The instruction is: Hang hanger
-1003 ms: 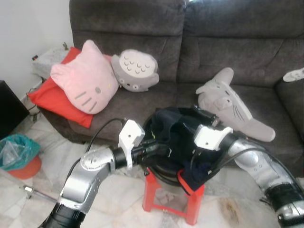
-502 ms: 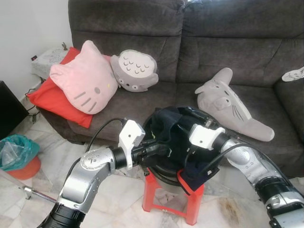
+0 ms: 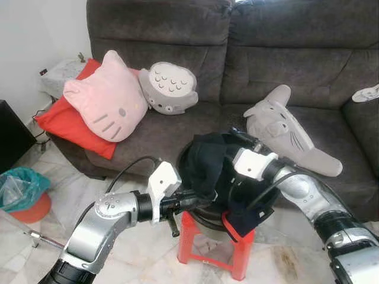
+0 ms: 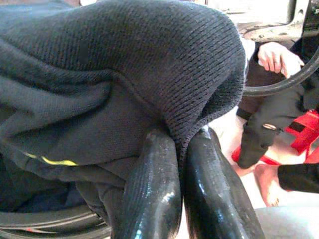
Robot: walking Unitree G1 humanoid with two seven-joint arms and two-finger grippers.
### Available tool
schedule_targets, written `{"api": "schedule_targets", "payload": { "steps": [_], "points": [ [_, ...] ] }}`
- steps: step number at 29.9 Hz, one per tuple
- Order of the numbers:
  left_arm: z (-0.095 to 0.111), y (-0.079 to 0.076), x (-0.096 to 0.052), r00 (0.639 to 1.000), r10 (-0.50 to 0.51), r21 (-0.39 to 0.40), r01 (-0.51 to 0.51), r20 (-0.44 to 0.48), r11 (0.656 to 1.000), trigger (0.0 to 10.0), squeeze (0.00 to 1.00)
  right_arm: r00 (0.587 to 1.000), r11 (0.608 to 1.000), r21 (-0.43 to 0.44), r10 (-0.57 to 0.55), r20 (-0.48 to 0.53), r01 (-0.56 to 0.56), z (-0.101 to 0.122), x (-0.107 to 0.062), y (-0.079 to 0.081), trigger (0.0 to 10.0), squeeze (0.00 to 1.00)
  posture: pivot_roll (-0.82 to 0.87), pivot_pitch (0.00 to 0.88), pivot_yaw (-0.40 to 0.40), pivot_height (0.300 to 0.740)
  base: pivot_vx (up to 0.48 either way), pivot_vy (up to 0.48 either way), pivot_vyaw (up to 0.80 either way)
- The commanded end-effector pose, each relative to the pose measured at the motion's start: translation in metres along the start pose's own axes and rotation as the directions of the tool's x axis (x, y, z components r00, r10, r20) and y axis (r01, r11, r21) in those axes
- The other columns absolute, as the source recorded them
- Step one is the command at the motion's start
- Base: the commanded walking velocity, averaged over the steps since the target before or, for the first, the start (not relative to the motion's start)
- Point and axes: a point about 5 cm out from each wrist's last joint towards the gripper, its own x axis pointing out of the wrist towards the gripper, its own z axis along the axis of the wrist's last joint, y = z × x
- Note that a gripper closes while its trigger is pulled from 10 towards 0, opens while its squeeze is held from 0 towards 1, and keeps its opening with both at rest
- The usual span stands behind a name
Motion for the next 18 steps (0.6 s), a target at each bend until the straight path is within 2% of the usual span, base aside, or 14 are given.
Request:
{"api": "schedule_targets", "payload": {
  "steps": [1,4,11,13,18],
  "points": [
    [0.005,-0.003,0.0,1.0,-0.013,0.027,0.013,0.007,1.0,10.0,0.0,0.999,1.0,0.0,0.027,0.039,-0.027,0.007,0.006,0.0,10.0,0.0,-0.06,0.0,0.052,0.74,0.0,0.0,0.0],
    [0.007,0.001,0.001,1.0,0.02,0.042,-0.021,0.021,0.999,10.0,0.0,0.989,0.991,0.019,0.129,0.071,-0.131,0.01,0.006,0.017,10.0,0.0,-0.06,0.0,0.052,0.74,0.0,0.0,0.0],
    [0.008,0.001,0.0,0.999,0.027,0.043,-0.028,0.024,0.999,10.0,0.0,0.972,0.974,0.021,0.224,0.075,-0.226,0.008,0.001,0.032,10.0,0.0,-0.06,0.0,0.046,0.74,0.0,0.0,0.0],
    [0.008,0.0,0.0,1.0,0.019,0.039,-0.02,0.023,0.999,10.0,0.0,0.974,0.976,0.015,0.217,0.06,-0.219,0.005,0.0,0.03,10.0,0.0,-0.06,0.0,0.046,0.74,0.0,0.0,0.0],
    [0.009,-0.002,0.0,1.0,0.016,0.038,-0.017,0.025,0.999,10.0,0.0,0.99,0.991,-0.011,0.137,0.028,-0.136,0.002,0.002,0.015,10.0,0.0,-0.06,0.0,0.043,0.74,0.0,0.0,0.0]
  ]
}}
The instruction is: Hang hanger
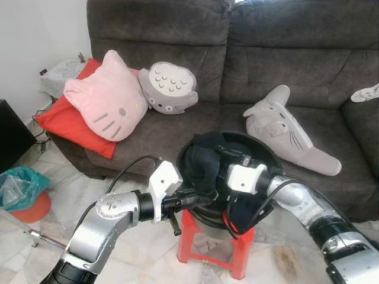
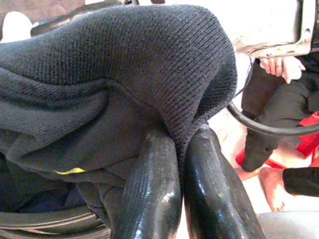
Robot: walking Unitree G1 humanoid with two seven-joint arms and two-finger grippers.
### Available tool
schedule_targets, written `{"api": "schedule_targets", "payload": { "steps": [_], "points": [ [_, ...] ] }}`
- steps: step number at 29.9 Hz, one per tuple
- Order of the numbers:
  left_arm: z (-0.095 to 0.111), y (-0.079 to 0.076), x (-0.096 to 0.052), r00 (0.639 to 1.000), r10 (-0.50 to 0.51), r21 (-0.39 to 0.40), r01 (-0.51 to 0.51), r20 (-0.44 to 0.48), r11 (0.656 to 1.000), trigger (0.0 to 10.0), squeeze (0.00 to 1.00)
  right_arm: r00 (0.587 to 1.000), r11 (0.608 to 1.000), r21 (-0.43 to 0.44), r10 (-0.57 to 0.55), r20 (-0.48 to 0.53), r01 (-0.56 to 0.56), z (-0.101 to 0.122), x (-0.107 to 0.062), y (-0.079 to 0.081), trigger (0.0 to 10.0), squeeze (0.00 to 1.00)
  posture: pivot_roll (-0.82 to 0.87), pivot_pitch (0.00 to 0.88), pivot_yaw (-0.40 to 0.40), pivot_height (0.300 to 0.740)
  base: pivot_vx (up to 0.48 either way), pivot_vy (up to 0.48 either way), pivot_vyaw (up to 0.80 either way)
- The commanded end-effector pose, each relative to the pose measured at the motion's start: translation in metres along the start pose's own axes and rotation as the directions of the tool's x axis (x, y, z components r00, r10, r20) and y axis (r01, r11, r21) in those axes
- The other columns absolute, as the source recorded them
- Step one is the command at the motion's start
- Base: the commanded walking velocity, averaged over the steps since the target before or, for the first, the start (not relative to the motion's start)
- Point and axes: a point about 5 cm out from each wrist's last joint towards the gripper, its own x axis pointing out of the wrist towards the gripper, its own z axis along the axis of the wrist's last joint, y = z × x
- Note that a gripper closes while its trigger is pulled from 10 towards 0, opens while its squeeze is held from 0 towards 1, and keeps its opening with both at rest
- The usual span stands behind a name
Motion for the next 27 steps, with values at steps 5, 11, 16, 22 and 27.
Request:
{"api": "schedule_targets", "payload": {
  "steps": [5,11,16,22,27],
  "points": [
    [0.009,-0.003,-0.002,1.0,-0.013,0.033,0.013,0.018,0.999,10.0,0.0,0.998,0.998,-0.015,-0.068,-0.016,0.067,0.001,0.003,-0.017,10.0,0.0,-0.04,0.0,0.04,0.74,0.0,0.0,0.0],
    [0.01,-0.004,-0.002,1.0,-0.018,0.035,0.018,0.019,0.999,10.0,0.0,1.0,1.0,0.018,0.018,0.013,-0.019,0.004,0.007,-0.006,10.0,0.0,-0.04,0.0,0.035,0.74,0.0,0.0,0.0],
    [0.01,-0.005,-0.002,1.0,-0.018,0.037,0.018,0.018,0.999,10.0,0.0,0.998,0.998,0.025,0.056,0.022,-0.057,0.005,0.011,0.001,10.0,0.0,-0.03,0.0,0.031,0.74,0.0,0.0,0.0],
    [0.011,-0.007,-0.004,1.0,-0.013,0.037,0.013,0.018,0.999,10.0,0.0,0.999,1.0,-0.003,0.027,0.031,-0.027,0.009,0.016,-0.004,10.0,0.0,-0.02,0.0,0.027,0.74,0.0,0.0,0.0],
    [0.01,-0.008,-0.003,1.0,-0.017,0.035,0.016,0.016,0.999,10.0,0.0,0.999,0.999,-0.043,0.004,0.054,-0.002,0.014,0.018,-0.009,10.0,0.0,-0.02,0.0,0.025,0.74,0.0,0.0,0.0]
  ]
}}
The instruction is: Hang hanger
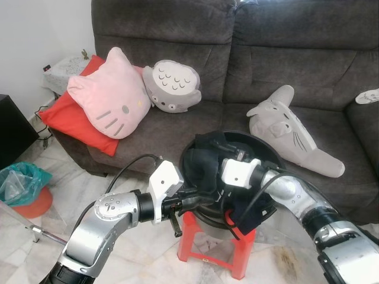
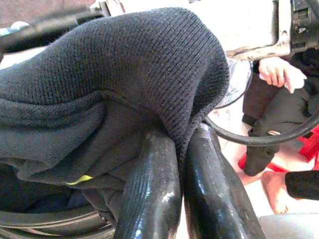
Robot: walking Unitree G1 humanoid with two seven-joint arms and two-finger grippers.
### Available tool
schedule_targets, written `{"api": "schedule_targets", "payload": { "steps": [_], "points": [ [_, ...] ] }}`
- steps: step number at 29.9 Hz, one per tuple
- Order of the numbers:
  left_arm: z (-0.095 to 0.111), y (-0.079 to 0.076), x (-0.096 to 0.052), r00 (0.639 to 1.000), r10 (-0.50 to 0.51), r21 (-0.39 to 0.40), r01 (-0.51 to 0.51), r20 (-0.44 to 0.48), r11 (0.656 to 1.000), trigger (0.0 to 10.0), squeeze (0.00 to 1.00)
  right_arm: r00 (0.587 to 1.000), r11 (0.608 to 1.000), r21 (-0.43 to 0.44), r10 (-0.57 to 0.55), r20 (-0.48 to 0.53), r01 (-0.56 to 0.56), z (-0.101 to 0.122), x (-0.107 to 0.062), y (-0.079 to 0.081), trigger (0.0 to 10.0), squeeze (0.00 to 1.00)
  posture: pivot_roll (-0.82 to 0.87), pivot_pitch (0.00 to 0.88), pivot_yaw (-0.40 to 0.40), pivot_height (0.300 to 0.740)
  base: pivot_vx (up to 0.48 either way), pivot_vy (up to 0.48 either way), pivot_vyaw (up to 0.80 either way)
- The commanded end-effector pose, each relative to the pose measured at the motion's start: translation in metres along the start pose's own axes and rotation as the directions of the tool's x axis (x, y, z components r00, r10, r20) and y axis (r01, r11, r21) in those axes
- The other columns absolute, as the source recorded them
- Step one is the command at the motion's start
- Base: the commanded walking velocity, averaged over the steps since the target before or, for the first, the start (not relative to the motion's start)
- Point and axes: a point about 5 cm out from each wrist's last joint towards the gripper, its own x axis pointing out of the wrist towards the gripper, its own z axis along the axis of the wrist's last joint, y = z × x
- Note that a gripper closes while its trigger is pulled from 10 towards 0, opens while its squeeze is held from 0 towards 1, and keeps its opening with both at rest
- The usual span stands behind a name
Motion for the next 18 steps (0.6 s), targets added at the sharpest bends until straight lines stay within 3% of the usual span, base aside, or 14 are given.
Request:
{"api": "schedule_targets", "payload": {
  "steps": [1,8,9,10,18],
  "points": [
    [0.003,-0.002,-0.002,1.0,-0.007,0.005,0.007,-0.001,1.0,10.0,0.0,1.0,0.999,-0.032,-0.002,0.023,0.003,0.005,0.003,-0.004,10.0,0.0,-0.02,0.0,0.025,0.74,0.0,0.0,0.0],
    [0.003,-0.003,-0.001,1.0,-0.008,0.004,0.008,-0.001,1.0,10.0,0.0,0.999,0.999,-0.032,0.041,0.014,-0.04,0.003,0.004,0.001,10.0,0.0,-0.01,0.0,0.023,0.74,0.0,0.0,0.0],
    [0.004,-0.003,-0.001,1.0,-0.008,0.004,0.008,-0.001,1.0,10.0,0.0,0.999,0.998,-0.034,0.051,0.009,-0.051,0.003,0.004,0.003,2.1,0.0,-0.01,0.0,0.021,0.74,0.0,0.0,0.0],
    [0.004,-0.003,-0.001,1.0,-0.007,0.005,0.007,-0.001,1.0,10.0,0.0,0.998,0.998,-0.036,0.057,0.005,-0.057,0.002,0.004,0.005,0.0,0.0,0.0,0.0,0.02,0.74,0.0,0.0,0.0],
    [0.004,-0.003,-0.003,1.0,-0.001,0.004,0.001,-0.002,1.0,10.0,0.0,0.998,0.996,-0.054,0.065,0.001,-0.064,0.002,0.005,0.008,0.0,0.0,0.0,0.0,0.021,0.74,0.0,0.0,0.0]
  ]
}}
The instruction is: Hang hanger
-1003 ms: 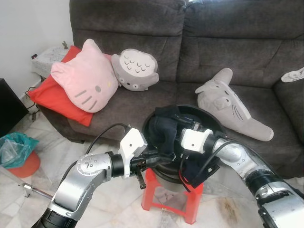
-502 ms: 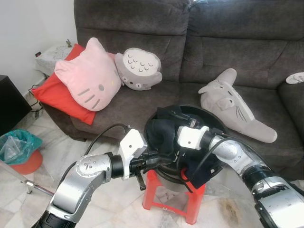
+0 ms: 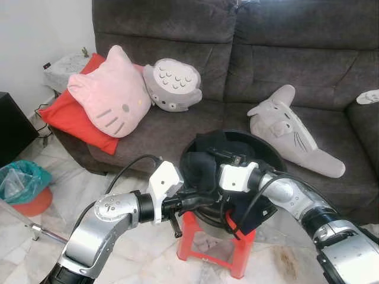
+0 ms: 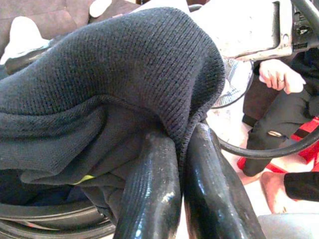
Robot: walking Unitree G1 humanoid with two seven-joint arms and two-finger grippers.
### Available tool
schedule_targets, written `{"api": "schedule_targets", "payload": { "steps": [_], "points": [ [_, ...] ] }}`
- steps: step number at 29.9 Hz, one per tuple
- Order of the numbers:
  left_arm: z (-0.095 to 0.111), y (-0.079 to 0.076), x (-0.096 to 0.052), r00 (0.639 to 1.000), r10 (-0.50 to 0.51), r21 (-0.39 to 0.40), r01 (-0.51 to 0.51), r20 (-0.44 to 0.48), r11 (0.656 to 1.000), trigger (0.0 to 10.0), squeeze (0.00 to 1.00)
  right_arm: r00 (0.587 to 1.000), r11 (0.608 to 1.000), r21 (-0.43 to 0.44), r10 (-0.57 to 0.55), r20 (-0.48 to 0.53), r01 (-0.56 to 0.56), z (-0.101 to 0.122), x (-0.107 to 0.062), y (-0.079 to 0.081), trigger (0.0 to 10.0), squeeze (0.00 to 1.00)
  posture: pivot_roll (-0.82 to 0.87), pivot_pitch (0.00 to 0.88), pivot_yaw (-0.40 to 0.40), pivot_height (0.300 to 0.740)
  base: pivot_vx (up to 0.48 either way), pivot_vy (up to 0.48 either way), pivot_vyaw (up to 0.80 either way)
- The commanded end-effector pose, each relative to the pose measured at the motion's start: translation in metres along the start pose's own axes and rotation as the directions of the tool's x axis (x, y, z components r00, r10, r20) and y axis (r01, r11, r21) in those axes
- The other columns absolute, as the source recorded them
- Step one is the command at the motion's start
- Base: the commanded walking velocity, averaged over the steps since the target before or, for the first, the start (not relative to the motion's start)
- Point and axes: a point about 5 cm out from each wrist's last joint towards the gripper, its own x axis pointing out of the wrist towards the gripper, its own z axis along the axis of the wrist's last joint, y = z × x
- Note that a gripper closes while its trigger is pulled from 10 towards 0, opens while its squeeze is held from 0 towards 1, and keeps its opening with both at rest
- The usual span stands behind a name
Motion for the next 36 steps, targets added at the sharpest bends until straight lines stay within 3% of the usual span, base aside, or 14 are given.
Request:
{"api": "schedule_targets", "payload": {
  "steps": [1,23,30,36],
  "points": [
    [0.005,-0.002,-0.002,1.0,-0.008,0.016,0.008,0.006,1.0,10.0,0.0,1.0,1.0,-0.021,0.006,0.019,-0.006,0.005,0.004,-0.004,0.0,0.0,0.0,0.0,0.021,0.74,0.0,0.0,0.0],
    [0.004,-0.001,-0.001,1.0,-0.014,0.016,0.014,0.003,1.0,10.0,0.0,0.999,0.999,-0.035,-0.038,0.009,0.039,0.002,0.001,-0.007,0.0,0.0,-0.01,0.0,0.02,0.74,0.0,0.0,0.0],
    [0.002,0.001,-0.002,1.0,0.001,0.017,-0.001,0.0,1.0,10.0,0.0,0.987,0.988,-0.03,-0.151,-0.045,0.15,-0.006,-0.007,-0.02,0.0,0.0,-0.03,0.0,0.024,0.74,0.0,0.0,0.0],
    [-0.005,0.01,-0.004,0.997,0.074,0.051,-0.072,-0.035,0.996,10.0,0.0,0.94,0.943,-0.026,-0.332,-0.077,0.331,-0.013,-0.023,-0.035,0.0,0.0,-0.05,0.0,0.039,0.74,0.0,0.0,0.0]
  ]
}}
